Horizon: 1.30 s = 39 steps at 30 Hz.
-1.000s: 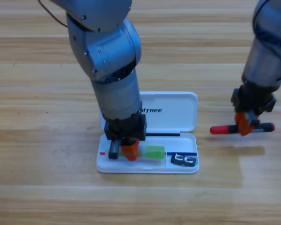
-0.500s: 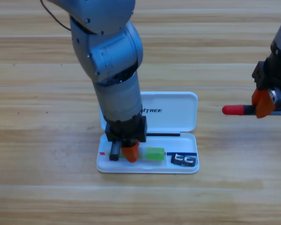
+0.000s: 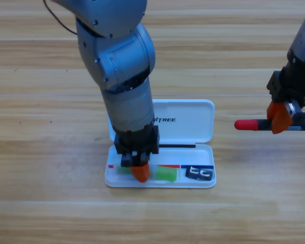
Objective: Clean up eraser and pencils
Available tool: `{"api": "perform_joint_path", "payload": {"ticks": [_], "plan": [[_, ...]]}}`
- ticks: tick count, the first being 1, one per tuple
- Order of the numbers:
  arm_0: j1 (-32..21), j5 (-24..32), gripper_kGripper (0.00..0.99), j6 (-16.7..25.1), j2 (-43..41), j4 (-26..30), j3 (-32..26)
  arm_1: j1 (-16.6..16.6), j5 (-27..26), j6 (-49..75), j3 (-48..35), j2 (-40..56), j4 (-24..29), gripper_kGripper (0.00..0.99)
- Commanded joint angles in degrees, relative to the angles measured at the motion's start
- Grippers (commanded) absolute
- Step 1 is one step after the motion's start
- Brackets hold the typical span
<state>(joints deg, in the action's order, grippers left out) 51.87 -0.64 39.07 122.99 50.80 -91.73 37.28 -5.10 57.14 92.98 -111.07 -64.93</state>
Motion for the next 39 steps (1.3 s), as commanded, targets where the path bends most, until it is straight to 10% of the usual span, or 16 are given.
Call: {"api": "perform_joint_path", "payload": {"ticks": [1, 15, 28, 39], "plan": [[1.04, -0.33, 0.990, -0.57, 2.70, -0.26, 1.11, 2.27, -0.35, -0.62, -0.17, 0.77, -1.34, 0.000], [0.69, -2.26, 0.990, -0.66, -11.19, 9.40, -3.28, 5.87, -0.35, -2.38, 1.68, -0.73, -1.43, 0.000], [-24.36, 2.31, 0.990, 5.40, -41.16, 15.64, -1.44, 11.94, 0.00, -5.46, 10.73, -10.75, -2.31, 0.000], [-26.38, 4.77, 0.990, 5.23, -41.51, 14.59, 6.21, 14.22, 0.97, -6.86, 23.21, -24.19, -3.28, 0.000]]}}
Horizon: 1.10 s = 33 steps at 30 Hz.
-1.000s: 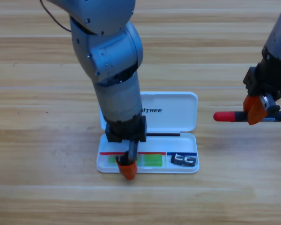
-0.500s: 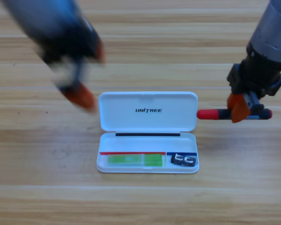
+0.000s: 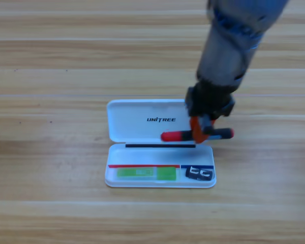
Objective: Clean up eraser and pencils
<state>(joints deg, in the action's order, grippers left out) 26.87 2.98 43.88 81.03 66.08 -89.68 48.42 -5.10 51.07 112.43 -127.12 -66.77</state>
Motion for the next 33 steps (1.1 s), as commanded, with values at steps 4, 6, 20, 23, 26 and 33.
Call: {"api": "perform_joint_path", "payload": {"ticks": [4, 6, 20, 23, 26, 33], "plan": [[-1.38, 1.50, 0.990, 0.33, 0.45, -0.95, 4.95, 4.49, 1.05, -0.98, 6.40, -9.64, -2.14, 0.000], [-1.38, 1.59, 0.990, 0.24, 0.53, -1.22, 5.48, 5.02, 1.05, -1.33, 7.71, -10.25, -2.40, 0.000], [-1.29, 2.29, 0.990, 0.06, 1.33, -3.94, 9.09, 6.16, 1.76, -2.91, 13.87, -14.82, -3.81, 0.000], [-1.29, 2.47, 0.990, -0.03, 1.33, -4.56, 9.88, 5.73, 2.02, -3.00, 13.95, -14.82, -3.81, 0.000], [-1.29, 2.47, 0.990, -0.11, 1.41, -4.64, 10.05, 5.29, 2.37, -3.00, 13.87, -14.74, -3.81, 0.000], [-1.29, 2.47, 0.990, -0.29, 1.59, -4.91, 9.96, 5.02, 2.20, -3.44, 13.08, -13.07, -3.81, 0.868]]}}
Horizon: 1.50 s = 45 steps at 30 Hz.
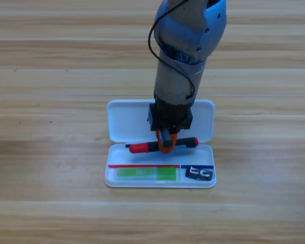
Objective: Clean up eraser and pencils
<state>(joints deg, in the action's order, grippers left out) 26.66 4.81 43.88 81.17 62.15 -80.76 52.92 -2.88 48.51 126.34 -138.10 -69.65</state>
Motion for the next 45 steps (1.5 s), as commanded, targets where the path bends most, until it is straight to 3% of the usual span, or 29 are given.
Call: {"api": "perform_joint_path", "payload": {"ticks": [1, 6, 12, 15, 18, 20, 23, 26, 31, 34, 37, 41, 45], "plan": [[-1.09, 0.64, 0.990, -0.28, 1.44, -0.98, 1.13, 0.51, -0.46, -0.88, -1.36, -1.29, -0.93, 0.899], [-1.09, 0.64, 0.990, -0.55, 1.62, -0.98, 1.22, 0.51, -3.98, -0.96, -5.84, 7.94, -0.93, 0.936], [-1.09, 0.64, 0.990, -0.55, 1.80, -1.60, 1.92, 0.25, -15.75, -1.31, -17.09, 29.38, -0.40, 0.943], [-1.09, 0.64, 0.990, -0.63, 1.97, -2.12, 2.27, -1.77, -21.91, -2.72, -24.21, 38.61, 3.03, 0.943], [-1.09, 0.64, 0.990, -0.72, 2.59, -3.44, 2.36, -4.06, -24.72, -5.80, -32.91, 46.08, 10.23, 0.943], [-1.09, 0.64, 0.990, -0.63, 2.76, -6.17, 2.36, -4.76, -24.81, -7.38, -37.30, 49.69, 13.75, 0.945], [-1.35, 0.90, 0.990, -0.90, 4.08, -12.50, 1.57, -4.85, -26.39, -8.17, -41.35, 52.85, 14.28, 0.956], [-4.95, 3.89, 0.990, -0.90, 6.98, -20.67, 0.96, -4.85, -28.76, -9.22, -44.42, 54.96, 15.07, 0.956], [-8.38, 10.66, 0.989, -3.89, 18.32, -30.95, -4.14, -4.85, -30.78, -12.56, -48.46, 57.77, 19.72, 0.957], [-8.91, 14.35, 0.971, -5.64, 26.58, -32.97, -8.98, -4.76, -30.87, -13.62, -50.22, 57.95, 21.66, 0.957], [-9.00, 18.22, 0.897, -5.82, 34.32, -33.68, -12.93, -4.76, -30.96, -14.32, -52.16, 57.68, 23.50, 0.957], [-9.00, 23.75, 0.785, -6.61, 40.56, -37.81, -12.40, -4.85, -30.78, -14.41, -53.39, 57.51, 24.21, 0.957], [-8.91, 26.74, 0.462, -6.08, 44.77, -37.81, -12.23, -4.85, -30.43, -14.41, -53.47, 58.39, 24.38, 0.957]]}}
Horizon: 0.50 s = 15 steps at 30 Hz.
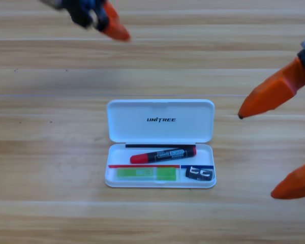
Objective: Clean up eraser and pencils
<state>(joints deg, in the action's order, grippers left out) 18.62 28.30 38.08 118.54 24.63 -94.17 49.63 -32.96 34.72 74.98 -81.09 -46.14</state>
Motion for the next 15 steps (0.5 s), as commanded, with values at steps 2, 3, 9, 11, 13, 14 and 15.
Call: {"api": "perform_joint_path", "payload": {"ticks": [2, 3, 9, 11, 13, 14, 15], "plan": [[-0.87, 4.92, 0.245, 0.68, 8.55, -0.28, 2.06, -1.55, -0.35, -0.80, -2.21, 1.73, 0.88, 0.957], [-0.87, 5.89, 0.138, 0.95, 9.08, -0.28, 2.41, -1.55, -0.44, -0.97, -2.21, 1.64, 1.05, 0.957], [-1.05, 8.62, 0.000, 0.68, 9.70, -0.37, 5.13, -1.55, -0.70, -1.24, -2.38, 0.76, 1.14, 0.957], [-1.40, 9.67, 0.000, 1.65, 9.52, -0.19, 6.10, -1.55, -0.53, -1.24, -2.38, 0.59, 1.14, 0.957], [-1.75, 11.34, 0.000, 2.35, 9.26, -0.11, 7.16, -1.55, -0.53, -1.24, -2.29, 0.50, 1.14, 0.957], [-1.75, 12.48, 0.000, 2.53, 9.43, -0.02, 7.77, -1.55, -0.53, -1.24, -2.29, 0.41, 1.14, 0.957], [-1.75, 13.19, 0.000, 3.14, 9.43, 0.33, 8.12, -1.47, -0.53, -1.33, -2.21, 0.41, 1.14, 0.957]]}}
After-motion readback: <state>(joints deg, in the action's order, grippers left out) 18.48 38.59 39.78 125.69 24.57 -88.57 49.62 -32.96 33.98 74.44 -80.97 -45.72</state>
